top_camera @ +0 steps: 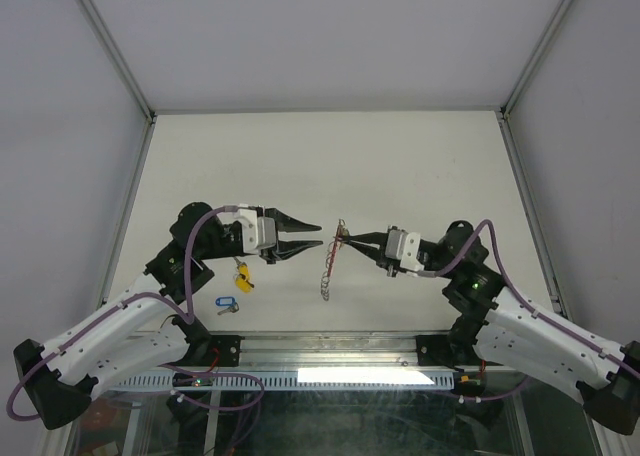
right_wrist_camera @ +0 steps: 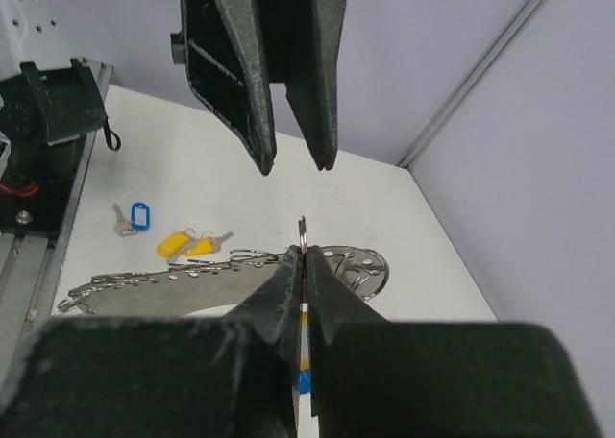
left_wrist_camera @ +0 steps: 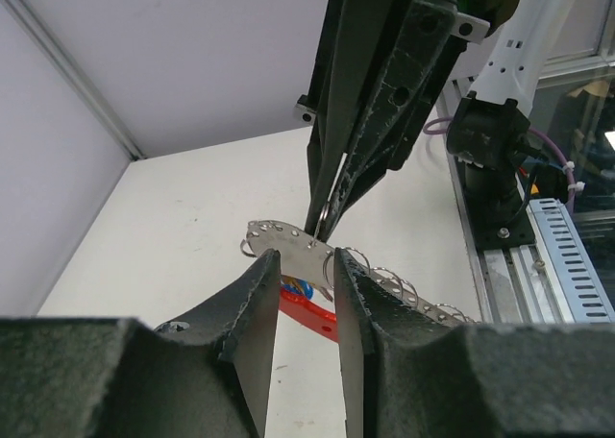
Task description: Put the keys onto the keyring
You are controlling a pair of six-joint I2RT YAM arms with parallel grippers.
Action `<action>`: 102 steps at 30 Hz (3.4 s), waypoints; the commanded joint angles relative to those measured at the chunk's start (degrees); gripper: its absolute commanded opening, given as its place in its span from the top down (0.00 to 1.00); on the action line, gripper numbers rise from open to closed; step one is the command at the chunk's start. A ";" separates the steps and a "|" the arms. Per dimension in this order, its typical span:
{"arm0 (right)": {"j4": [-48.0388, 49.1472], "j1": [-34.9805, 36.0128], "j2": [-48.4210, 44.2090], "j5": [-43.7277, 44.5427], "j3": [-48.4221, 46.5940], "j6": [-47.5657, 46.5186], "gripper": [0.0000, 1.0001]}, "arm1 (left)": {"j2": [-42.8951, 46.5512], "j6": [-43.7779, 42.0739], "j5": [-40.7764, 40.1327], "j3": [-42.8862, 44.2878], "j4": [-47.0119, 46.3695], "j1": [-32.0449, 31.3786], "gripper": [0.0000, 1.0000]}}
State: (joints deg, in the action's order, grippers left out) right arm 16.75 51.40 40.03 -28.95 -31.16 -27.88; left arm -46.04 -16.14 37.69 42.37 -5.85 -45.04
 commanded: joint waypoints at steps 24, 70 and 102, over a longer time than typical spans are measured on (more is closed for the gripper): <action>31.62 -3.06 2.34 -6.47 4.11 20.15 1.00 | -5.83 5.53 10.64 7.80 -6.48 -0.34 0.73; 26.74 -3.06 3.36 -5.43 2.71 18.95 1.00 | -10.63 -7.41 10.32 15.85 12.85 -0.97 0.81; 17.31 -3.08 4.56 -5.46 -0.09 15.76 1.00 | -13.00 -7.82 10.20 17.34 13.18 -2.77 0.85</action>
State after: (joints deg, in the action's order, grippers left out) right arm 36.27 47.86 43.94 -34.76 -27.20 -10.09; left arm -57.98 -23.07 46.46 56.84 11.16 -45.82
